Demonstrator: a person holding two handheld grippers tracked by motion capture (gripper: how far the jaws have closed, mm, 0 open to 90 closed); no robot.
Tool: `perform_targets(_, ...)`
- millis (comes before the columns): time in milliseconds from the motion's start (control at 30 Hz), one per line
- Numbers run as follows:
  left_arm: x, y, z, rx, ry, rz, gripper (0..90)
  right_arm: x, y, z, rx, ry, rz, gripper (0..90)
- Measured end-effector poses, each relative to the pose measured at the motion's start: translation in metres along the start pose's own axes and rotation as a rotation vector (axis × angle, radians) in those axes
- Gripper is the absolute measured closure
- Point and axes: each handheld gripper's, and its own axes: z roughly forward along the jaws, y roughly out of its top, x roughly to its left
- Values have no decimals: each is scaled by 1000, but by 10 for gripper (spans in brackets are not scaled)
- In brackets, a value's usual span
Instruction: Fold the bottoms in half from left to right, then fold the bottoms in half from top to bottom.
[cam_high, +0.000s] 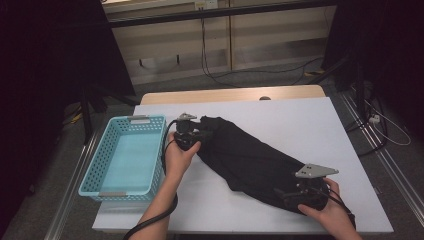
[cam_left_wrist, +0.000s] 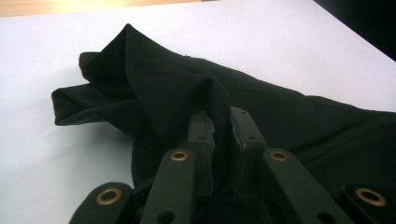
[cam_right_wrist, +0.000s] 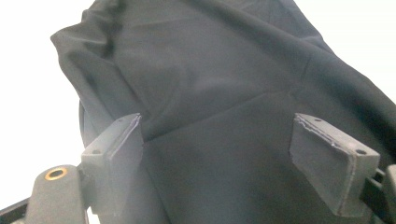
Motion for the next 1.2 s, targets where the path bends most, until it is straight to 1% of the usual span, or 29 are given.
perform_targets(100,-1,-1,1,5,-11,11,805,-1,0,0,-5,-3,6,175)
perform_targets(200,-3,-1,2,8,-18,14,805,-2,0,0,-5,-3,9,174)
perform_targets(233,-3,-2,3,14,-21,23,805,-2,0,0,-6,-3,8,174)
perform_targets(267,-4,-2,4,11,-27,19,805,-2,0,1,-6,-3,8,174)
perform_targets(300,-4,-3,4,16,-32,28,805,-2,1,1,-7,-3,8,174)
perform_targets(367,-6,-4,5,19,-33,34,806,-2,1,1,-10,-4,10,174)
perform_targets(467,-8,-4,4,16,-56,35,806,-2,2,1,-10,-3,10,172)
perform_targets(600,-11,-4,4,15,-73,47,805,-2,3,2,-11,-3,10,172)
perform_targets(767,-14,-5,4,19,-90,49,805,-1,3,3,-8,1,6,172)
perform_targets(800,-15,-4,4,22,-93,55,806,-1,3,3,-7,2,4,172)
perform_targets(900,-17,-4,5,20,-109,44,806,-1,2,2,-8,4,2,172)
perform_targets(933,-18,-4,5,19,-111,46,806,-1,1,2,-7,4,2,172)
perform_targets(967,-19,-4,5,27,-115,55,806,-1,1,1,-8,3,5,172)
perform_targets(1067,-23,-5,5,35,-134,55,806,-3,1,0,-13,0,13,172)
perform_targets(1200,-29,-6,7,51,-161,74,805,-4,1,-1,-16,-3,15,170)
